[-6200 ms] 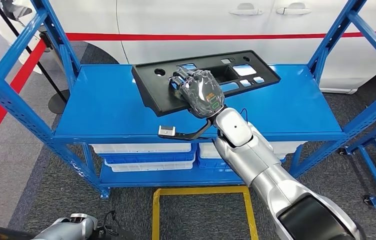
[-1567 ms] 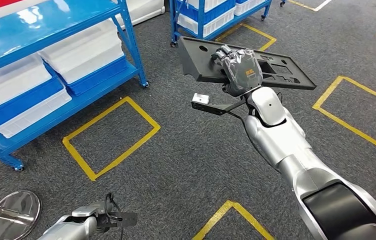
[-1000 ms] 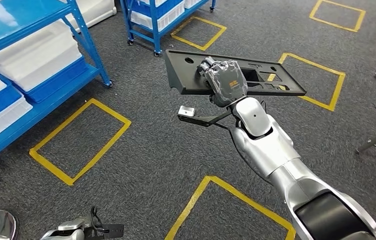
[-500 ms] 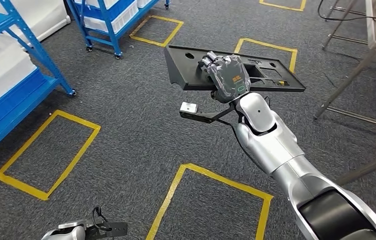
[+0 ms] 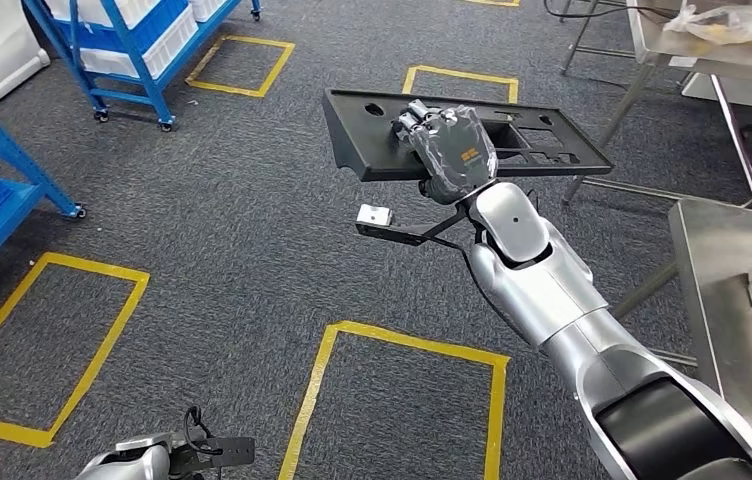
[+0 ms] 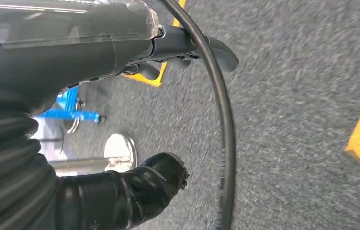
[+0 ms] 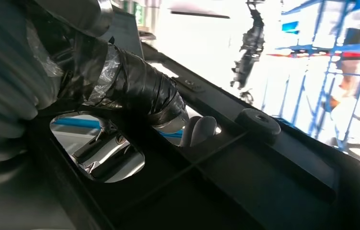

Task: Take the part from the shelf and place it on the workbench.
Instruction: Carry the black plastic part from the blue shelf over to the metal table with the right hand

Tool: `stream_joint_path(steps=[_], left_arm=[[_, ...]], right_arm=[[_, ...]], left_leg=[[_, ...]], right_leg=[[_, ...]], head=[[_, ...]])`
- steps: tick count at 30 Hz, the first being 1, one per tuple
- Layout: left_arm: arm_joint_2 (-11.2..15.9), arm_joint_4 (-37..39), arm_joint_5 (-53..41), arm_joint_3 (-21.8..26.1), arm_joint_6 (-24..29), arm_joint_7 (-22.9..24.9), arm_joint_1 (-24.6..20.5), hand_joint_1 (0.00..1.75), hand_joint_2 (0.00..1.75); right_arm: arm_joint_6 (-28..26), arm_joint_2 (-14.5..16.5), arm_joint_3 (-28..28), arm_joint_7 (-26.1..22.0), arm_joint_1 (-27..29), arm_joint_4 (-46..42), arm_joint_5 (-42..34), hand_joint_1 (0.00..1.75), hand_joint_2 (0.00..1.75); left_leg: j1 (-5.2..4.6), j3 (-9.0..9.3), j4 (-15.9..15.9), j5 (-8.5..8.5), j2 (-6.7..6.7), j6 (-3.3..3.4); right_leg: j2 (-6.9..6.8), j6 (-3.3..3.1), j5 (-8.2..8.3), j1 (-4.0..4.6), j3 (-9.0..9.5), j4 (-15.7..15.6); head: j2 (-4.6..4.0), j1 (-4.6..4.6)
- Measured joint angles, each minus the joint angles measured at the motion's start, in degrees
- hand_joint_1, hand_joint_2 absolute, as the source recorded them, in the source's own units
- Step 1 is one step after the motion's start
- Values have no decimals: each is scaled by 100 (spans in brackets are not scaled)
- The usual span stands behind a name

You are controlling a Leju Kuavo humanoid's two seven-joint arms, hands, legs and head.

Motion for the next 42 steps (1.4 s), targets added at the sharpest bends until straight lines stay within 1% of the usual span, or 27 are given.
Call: stream_joint_path(steps=[2,4,5,8,10,12,13,14,15,16,17,19,21,23,24,25,27,29,30,31,33,34,36,38,39,41,42], left_arm=[[-1,0,14,0,-13,-26,-20,0,175],[11,0,25,1,-37,-46,-46,0,175],[17,0,28,2,-52,-55,-56,0,175],[12,0,36,2,-93,-71,-83,0,175],[-2,0,37,2,-105,-74,-101,0,175],[-5,0,38,2,-108,-81,-101,0,175],[-4,1,36,2,-107,-84,-95,0,175],[-3,1,34,2,-104,-85,-88,0,175],[-2,2,32,2,-98,-85,-83,0,175],[-2,2,30,2,-89,-85,-80,0,175],[-2,2,29,2,-80,-85,-81,0,175],[10,2,27,2,-66,-85,-87,0,175],[25,2,23,2,-60,-83,-92,0,175],[25,1,12,2,-39,-79,-106,0,175],[20,-1,0,2,-21,-76,-114,0,175],[14,-2,-13,2,1,-74,-118,0,175],[4,-2,-49,1,34,-66,-105,0,175],[2,-1,-78,0,49,-57,-78,0,175],[0,0,-89,-1,50,-53,-68,0,175],[-3,0,-92,-1,50,-53,-64,0,175],[-6,0,-94,-2,47,-56,-63,0,175],[2,0,-94,-2,41,-59,-63,0,175],[22,0,-94,-2,13,-74,-63,0,175],[30,1,-101,-3,-32,-105,-68,0,175],[30,1,-104,-4,-56,-126,-76,0,175],[30,3,-107,-7,-103,-164,-88,0,175],[32,6,-107,-8,-121,-173,-86,0,175]], right_arm=[[-2,-1,3,3,-5,1,0,175,175],[-5,-6,3,12,-17,1,0,175,175],[-7,-9,3,14,-21,1,-1,175,175],[-9,-18,3,3,-40,1,-14,175,175],[-10,-19,3,-5,-68,1,-20,175,175],[-9,-10,3,-9,-88,3,-19,175,175],[-7,-6,3,-9,-92,7,-17,175,175],[-5,-3,4,-9,-91,13,-14,175,175],[-3,-3,4,-8,-91,19,-10,175,175],[-1,-3,5,-5,-93,23,-8,175,175],[0,-2,5,-3,-98,25,-5,175,175],[1,-1,5,1,-116,26,1,175,175],[1,-3,5,2,-137,27,15,175,175],[2,-19,5,16,-149,30,37,175,175],[4,-29,5,29,-160,31,53,175,175],[6,-39,5,49,-180,33,72,175,175],[10,-54,5,93,-226,42,125,175,175],[24,-77,5,134,-250,58,188,175,175],[39,-92,5,158,-260,72,228,175,175],[59,-109,5,186,-278,89,274,175,175],[114,-138,5,277,-380,148,414,175,175],[154,-150,5,328,-474,203,506,175,175],[256,-169,8,418,-713,367,702,175,175],[369,-184,13,496,-982,635,888,175,175],[417,-190,16,531,-1112,790,966,175,175],[475,-185,22,597,-1353,1089,1061,175,175],[490,-173,28,621,-1453,1220,1081,175,175]], left_leg=[[15,1,42,-32,130,-49],[5,-4,83,-64,222,-129],[-5,-3,93,-75,266,-170],[14,9,86,-96,385,-275],[50,-84,298,-282,201,-306],[50,-390,976,-657,-108,-284],[36,-579,1371,-811,-190,-267],[20,-719,1647,-873,-227,-247],[6,-774,1727,-828,-244,-219],[-8,-716,1571,-678,-266,-185],[-20,-576,1249,-466,-324,-145],[-30,-254,544,-163,-555,-73],[-41,-118,253,-108,-668,-46],[-38,-87,175,-69,-547,-34],[-29,-69,124,-39,-477,-18],[-20,-53,71,-6,-402,2],[-26,-44,17,29,-256,29],[-32,-51,16,28,-103,30],[-29,-52,20,23,-31,23],[-22,-52,29,15,33,11],[-4,-52,68,-19,145,-35],[-13,-56,90,-39,200,-67],[-42,-58,112,-68,301,-130],[-50,-36,103,-76,410,-184],[-34,-34,125,-108,394,-210],[2,-151,404,-313,161,-238],[12,-294,716,-489,-13,-239]], right_leg=[[-146,57,347,-59,364,-694],[-336,39,543,-26,678,-1305],[-375,5,551,5,719,-1414],[-216,-139,593,52,684,-1440],[-99,-236,637,47,687,-1482],[19,-309,666,68,688,-1502],[89,-331,674,92,682,-1499],[165,-343,678,116,677,-1493],[243,-350,680,139,673,-1483],[324,-352,682,157,670,-1468],[399,-354,681,167,668,-1451],[542,-345,684,175,646,-1417],[676,-295,714,155,599,-1415],[780,-224,749,134,561,-1435],[714,-196,720,144,537,-1407],[572,-165,630,158,477,-1294],[202,-106,285,160,217,-726],[47,-41,13,97,-84,-57],[18,-11,13,59,-132,63],[-9,18,109,24,-77,-28],[-155,65,450,-18,299,-743],[-272,63,568,-3,474,-1085],[-381,-7,637,48,625,-1418],[-278,-112,641,83,610,-1429],[-221,-155,653,78,614,-1448],[-110,-248,683,59,634,-1488],[-51,-285,693,54,644,-1503]], head=[[0,0],[0,-2],[0,-3],[0,-5],[0,-6],[0,-8],[0,-12],[0,-11],[0,-11],[0,-11],[0,-11],[0,-9],[0,-10],[0,-10],[0,-8],[0,-4],[0,3],[0,5],[0,4],[0,4],[0,5],[0,6],[0,3],[0,1],[0,-1],[0,-3],[0,-6]])
